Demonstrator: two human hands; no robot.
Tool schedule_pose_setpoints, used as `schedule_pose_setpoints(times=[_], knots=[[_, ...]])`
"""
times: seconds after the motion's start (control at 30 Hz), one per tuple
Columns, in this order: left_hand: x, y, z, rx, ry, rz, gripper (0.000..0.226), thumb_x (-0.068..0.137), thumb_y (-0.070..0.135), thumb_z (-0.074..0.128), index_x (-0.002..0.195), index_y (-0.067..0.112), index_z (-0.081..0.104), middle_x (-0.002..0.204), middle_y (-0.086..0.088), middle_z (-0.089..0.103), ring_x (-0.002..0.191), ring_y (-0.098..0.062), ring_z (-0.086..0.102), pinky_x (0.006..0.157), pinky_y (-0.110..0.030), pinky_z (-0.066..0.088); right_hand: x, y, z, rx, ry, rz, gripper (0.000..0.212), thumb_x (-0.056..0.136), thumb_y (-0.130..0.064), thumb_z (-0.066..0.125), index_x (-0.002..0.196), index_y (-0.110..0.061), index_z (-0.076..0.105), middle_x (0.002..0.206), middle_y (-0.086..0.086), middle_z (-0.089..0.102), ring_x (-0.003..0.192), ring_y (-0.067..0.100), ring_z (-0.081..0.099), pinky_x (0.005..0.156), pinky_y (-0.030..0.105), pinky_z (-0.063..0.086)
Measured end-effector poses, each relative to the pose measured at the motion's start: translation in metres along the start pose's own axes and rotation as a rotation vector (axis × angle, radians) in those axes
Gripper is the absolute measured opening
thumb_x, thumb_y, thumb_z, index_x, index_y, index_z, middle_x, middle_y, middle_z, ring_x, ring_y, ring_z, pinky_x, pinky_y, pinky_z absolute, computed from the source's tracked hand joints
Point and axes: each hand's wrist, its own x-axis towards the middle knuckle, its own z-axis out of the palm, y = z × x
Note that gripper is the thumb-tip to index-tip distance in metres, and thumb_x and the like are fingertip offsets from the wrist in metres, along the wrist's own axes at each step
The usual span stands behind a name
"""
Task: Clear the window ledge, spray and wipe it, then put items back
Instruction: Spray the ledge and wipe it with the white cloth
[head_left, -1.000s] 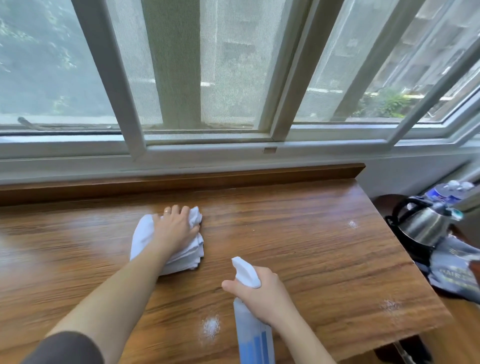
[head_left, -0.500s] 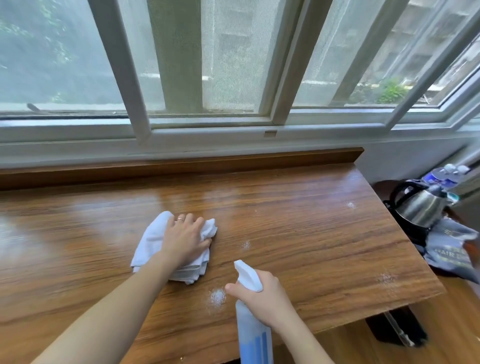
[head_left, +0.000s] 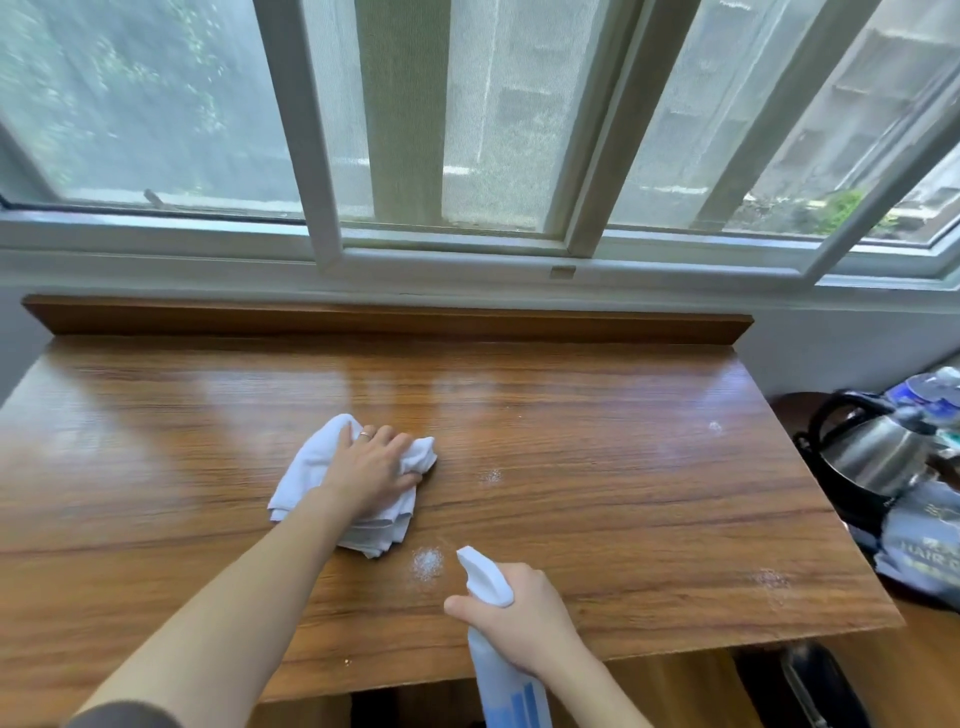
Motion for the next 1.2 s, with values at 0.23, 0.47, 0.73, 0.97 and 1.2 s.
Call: schedule_pose_setpoints(times=[0.23, 0.47, 0.73, 0.97, 1.2], knots=[[-0.007, 0.0, -0.004, 0.005, -0.093, -0.106, 0.06, 0.091, 0.072, 0.034, 0.142, 0.039, 0.033, 0.145, -0.003, 0.035, 0.142, -0.029, 0.021, 0.105, -0.076, 0.008, -0.007, 0.01, 0.0, -0.007, -0.028, 0.047, 0.039, 0.065, -0.061, 0.07, 0.069, -0.026, 0.056, 0.066, -0.009, 0.056, 0.061, 0.006, 0.049, 0.061, 0.025, 0.037], [-0.006, 0.002, -0.007, 0.053, -0.113, -0.123, 0.061, 0.092, 0.072, 0.031, 0.141, 0.037, 0.033, 0.143, -0.005, 0.036, 0.139, -0.03, 0.027, 0.105, -0.074, 0.015, -0.007, 0.008, 0.0, -0.05, -0.053, 0.051, 0.042, 0.064, -0.062, 0.067, 0.067, -0.023, 0.051, 0.068, -0.008, 0.052, 0.062, 0.008, 0.046, 0.061, 0.027, 0.036], [0.009, 0.012, -0.004, 0.037, -0.047, -0.204, 0.053, 0.092, 0.07, 0.034, 0.131, 0.035, 0.041, 0.132, -0.005, 0.046, 0.124, -0.03, 0.043, 0.099, -0.068, 0.026, -0.004, -0.001, -0.009, 0.046, 0.079, 0.025, 0.048, 0.067, -0.059, 0.07, 0.084, -0.014, 0.065, 0.07, -0.008, 0.061, 0.066, 0.005, 0.055, 0.065, 0.026, 0.042], [0.013, 0.031, -0.001, 0.004, -0.008, -0.321, 0.053, 0.093, 0.068, 0.029, 0.133, 0.035, 0.04, 0.13, -0.005, 0.047, 0.125, -0.031, 0.043, 0.101, -0.067, 0.021, 0.002, -0.005, -0.02, 0.056, 0.101, 0.008, 0.033, 0.074, -0.052, 0.074, 0.073, -0.021, 0.062, 0.062, -0.011, 0.056, 0.059, 0.002, 0.051, 0.059, 0.021, 0.039], [-0.039, 0.058, 0.021, 0.04, 0.075, -0.249, 0.053, 0.081, 0.065, 0.038, 0.105, 0.027, 0.066, 0.094, -0.007, 0.061, 0.092, -0.033, 0.058, 0.087, -0.066, 0.034, 0.008, -0.011, -0.031, 0.098, 0.172, -0.023, 0.038, 0.077, -0.049, 0.073, 0.079, -0.012, 0.064, 0.066, -0.008, 0.057, 0.06, 0.004, 0.051, 0.061, 0.024, 0.04]])
